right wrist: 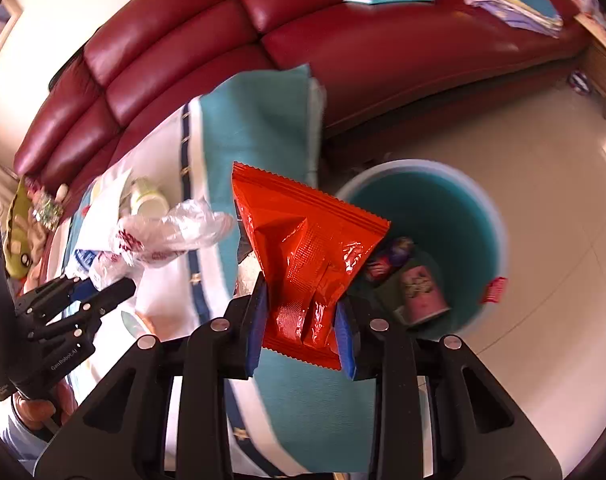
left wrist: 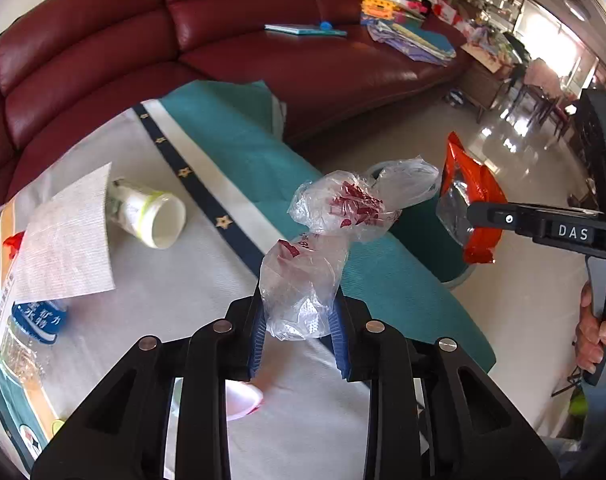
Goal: Collect trash
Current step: 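Carry the red snack bag and clear plastic bag over the bin and release both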
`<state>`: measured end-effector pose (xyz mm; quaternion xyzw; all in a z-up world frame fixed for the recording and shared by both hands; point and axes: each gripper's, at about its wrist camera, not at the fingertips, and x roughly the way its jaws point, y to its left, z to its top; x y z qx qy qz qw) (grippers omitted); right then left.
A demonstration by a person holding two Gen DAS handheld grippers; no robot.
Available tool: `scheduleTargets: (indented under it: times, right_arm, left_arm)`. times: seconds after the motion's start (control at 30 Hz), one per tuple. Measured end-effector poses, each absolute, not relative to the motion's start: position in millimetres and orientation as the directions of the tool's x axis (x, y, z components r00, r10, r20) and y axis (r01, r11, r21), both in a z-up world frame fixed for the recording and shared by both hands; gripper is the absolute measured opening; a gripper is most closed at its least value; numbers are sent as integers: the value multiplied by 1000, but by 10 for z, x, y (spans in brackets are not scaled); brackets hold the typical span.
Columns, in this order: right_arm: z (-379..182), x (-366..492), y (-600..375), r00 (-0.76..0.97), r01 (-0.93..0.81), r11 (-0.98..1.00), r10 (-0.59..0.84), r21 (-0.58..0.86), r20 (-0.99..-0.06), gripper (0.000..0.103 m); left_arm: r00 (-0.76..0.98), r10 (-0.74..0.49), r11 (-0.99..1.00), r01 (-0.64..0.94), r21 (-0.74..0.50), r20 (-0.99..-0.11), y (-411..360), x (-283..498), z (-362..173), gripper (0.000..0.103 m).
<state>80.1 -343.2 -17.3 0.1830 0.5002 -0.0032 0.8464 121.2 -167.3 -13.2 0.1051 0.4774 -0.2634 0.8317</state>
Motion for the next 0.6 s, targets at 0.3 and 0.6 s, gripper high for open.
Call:
scheduleTargets:
  times: [0.3, 0.6]
  right_arm:
    - [-215, 481, -4355, 533, 336, 886, 100, 319, -840, 29]
    - [-400, 567, -4638, 500, 361, 875, 111, 323, -859, 30]
  left_arm:
    - [333, -338, 788, 611, -71, -881, -2535, 1262, -400, 29]
    - [277, -331, 757, 648, -79, -902, -3072, 1385, -655, 29]
